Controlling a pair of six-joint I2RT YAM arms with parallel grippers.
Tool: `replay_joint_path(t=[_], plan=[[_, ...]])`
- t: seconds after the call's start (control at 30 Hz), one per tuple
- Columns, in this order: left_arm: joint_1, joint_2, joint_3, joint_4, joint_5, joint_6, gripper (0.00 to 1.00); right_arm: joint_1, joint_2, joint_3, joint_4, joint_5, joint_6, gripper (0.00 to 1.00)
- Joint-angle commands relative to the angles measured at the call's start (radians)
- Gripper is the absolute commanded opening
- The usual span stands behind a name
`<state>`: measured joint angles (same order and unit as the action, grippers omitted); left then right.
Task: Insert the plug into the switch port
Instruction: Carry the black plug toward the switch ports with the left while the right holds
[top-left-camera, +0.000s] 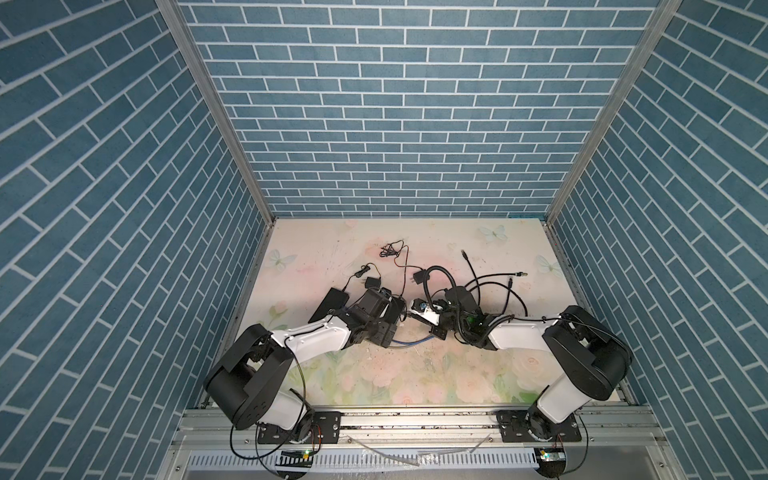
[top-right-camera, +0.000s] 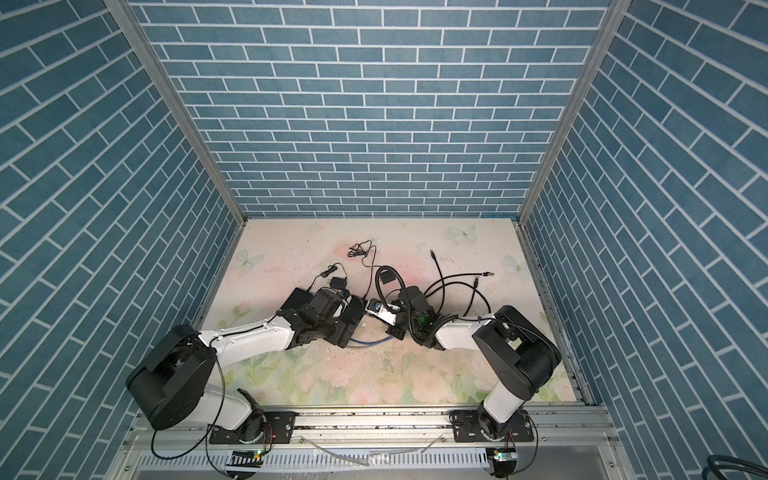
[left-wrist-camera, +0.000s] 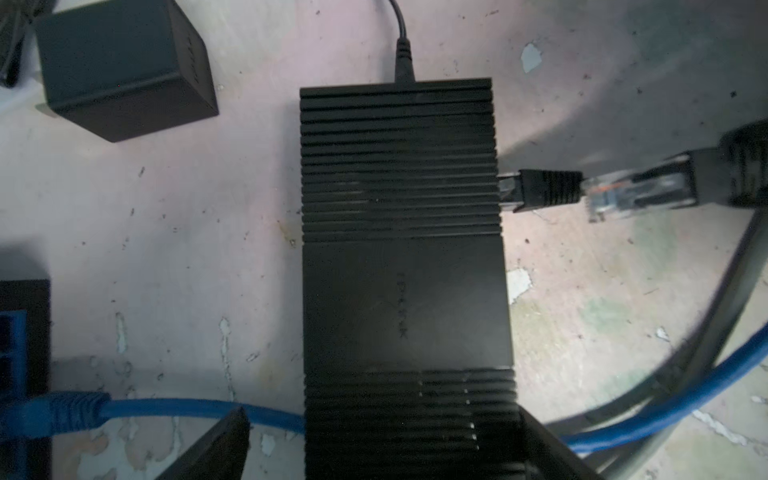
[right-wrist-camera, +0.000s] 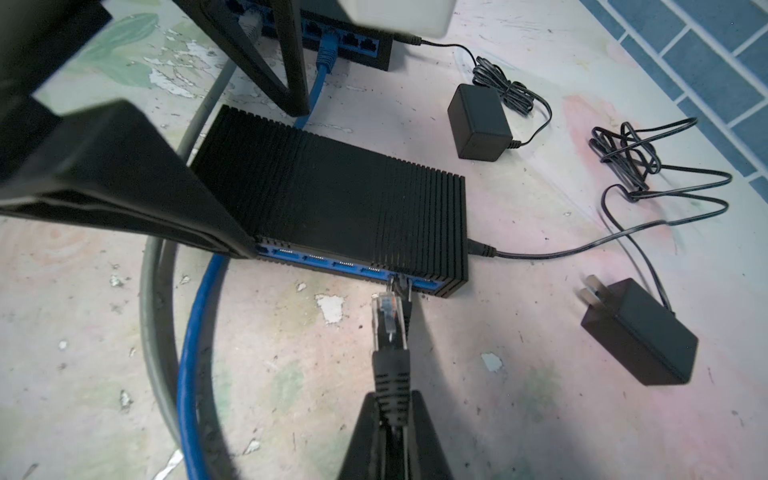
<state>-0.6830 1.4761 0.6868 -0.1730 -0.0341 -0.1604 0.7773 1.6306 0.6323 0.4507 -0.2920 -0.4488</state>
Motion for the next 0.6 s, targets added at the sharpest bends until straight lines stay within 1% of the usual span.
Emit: replay_joint_path(t=[0.0, 0.03, 0.2, 0.43, 0.57], plan=[[0.005, 0.015, 0.035, -0.017, 0.014, 0.005, 0.89, 0.008, 0.000, -0.021, 0.035, 0.001, 0.031, 0.00], [0.005, 0.020, 0.037, -0.017, 0.015, 0.005, 0.86, 0.008, 0.003, -0.021, 0.036, 0.000, 0.035, 0.00], [0.005, 0.043, 0.039, -0.006, 0.041, 0.000, 0.62, 0.011, 0.001, -0.028, 0.039, 0.004, 0.060, 0.00], [0.005, 0.078, 0.043, 0.006, 0.072, -0.028, 0.50, 0.024, -0.015, -0.049, 0.038, 0.007, 0.084, 0.00], [0.005, 0.077, 0.041, 0.025, 0.087, -0.055, 0.44, 0.042, -0.026, -0.053, 0.039, 0.037, 0.089, 0.00]])
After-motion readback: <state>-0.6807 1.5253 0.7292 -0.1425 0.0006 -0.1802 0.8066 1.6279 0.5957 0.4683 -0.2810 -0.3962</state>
